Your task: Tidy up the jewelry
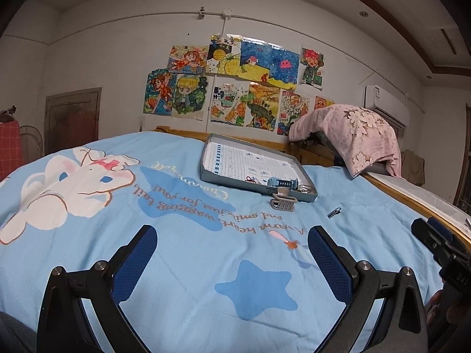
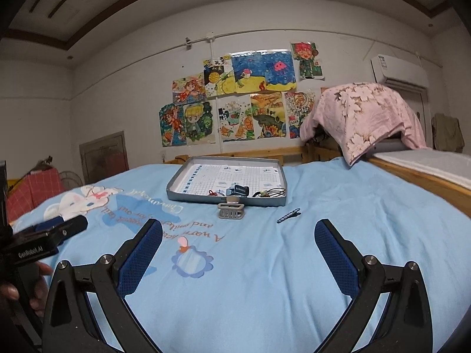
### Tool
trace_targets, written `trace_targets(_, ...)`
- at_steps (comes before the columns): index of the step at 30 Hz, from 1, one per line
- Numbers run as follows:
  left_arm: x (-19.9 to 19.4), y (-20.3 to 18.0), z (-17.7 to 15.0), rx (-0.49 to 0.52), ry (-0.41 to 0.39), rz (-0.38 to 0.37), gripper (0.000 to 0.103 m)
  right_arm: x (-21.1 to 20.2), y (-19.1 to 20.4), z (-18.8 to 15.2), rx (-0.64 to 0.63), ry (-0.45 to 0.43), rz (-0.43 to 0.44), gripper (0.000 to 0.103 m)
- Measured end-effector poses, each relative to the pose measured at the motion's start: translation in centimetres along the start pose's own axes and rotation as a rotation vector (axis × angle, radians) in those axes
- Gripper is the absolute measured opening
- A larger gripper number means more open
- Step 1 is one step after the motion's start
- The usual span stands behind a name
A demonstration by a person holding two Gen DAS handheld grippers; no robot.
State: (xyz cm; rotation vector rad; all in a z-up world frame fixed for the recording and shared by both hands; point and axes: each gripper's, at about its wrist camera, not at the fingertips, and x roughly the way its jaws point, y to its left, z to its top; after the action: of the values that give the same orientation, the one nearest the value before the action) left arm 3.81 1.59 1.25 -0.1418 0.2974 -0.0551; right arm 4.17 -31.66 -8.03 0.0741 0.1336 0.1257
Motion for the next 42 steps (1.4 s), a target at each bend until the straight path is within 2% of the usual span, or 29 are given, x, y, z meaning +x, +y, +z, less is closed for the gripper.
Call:
trace_targets(9, 0.7, -0.2, 0.7, 0.018, 0.013, 0.016, 0.103, 0.9, -0.5, 0.7, 0.031, 0.015, 0.005, 0.102)
trace_targets(15, 2.6, -0.5, 2.5, 0.027, 0.017, 0.032, 0.103, 2.6, -0.5, 2.6, -0.011, -0.019, 0.017, 0.102)
trace_targets(22, 7.1, -1.3, 5.6, 0.052, -0.002, 0.028, 0.103, 6.2, -1.8, 6.4, -0.06, -0.083, -0.023, 0.102)
trace_targets(28, 13.3, -3.0, 8.3, 0.066, -0.026, 0.023, 0.103, 10.9, -3.3, 9.7, -0.061, -0.139, -0.083, 0.102)
trace_targets(32, 17.3, -3.8, 8.5, 0.026, 0.011, 0.003, 0.103, 14.4, -4.7, 9.8, -0.022, -0.101, -0.104, 0.102)
trace_targets(36, 21.8, -4.5, 7.4, -0.013, 0.077, -0.016, 0.103, 17.5, -6.5, 7.9, 0.014, -0.026, -0.125, 0.102)
trace_targets(42, 26.0, -5.6, 5.9, -0.019, 0.163, -0.016, 0.103, 20.9, -8.4, 5.9, 0.035, 0.052, -0.148, 0.101)
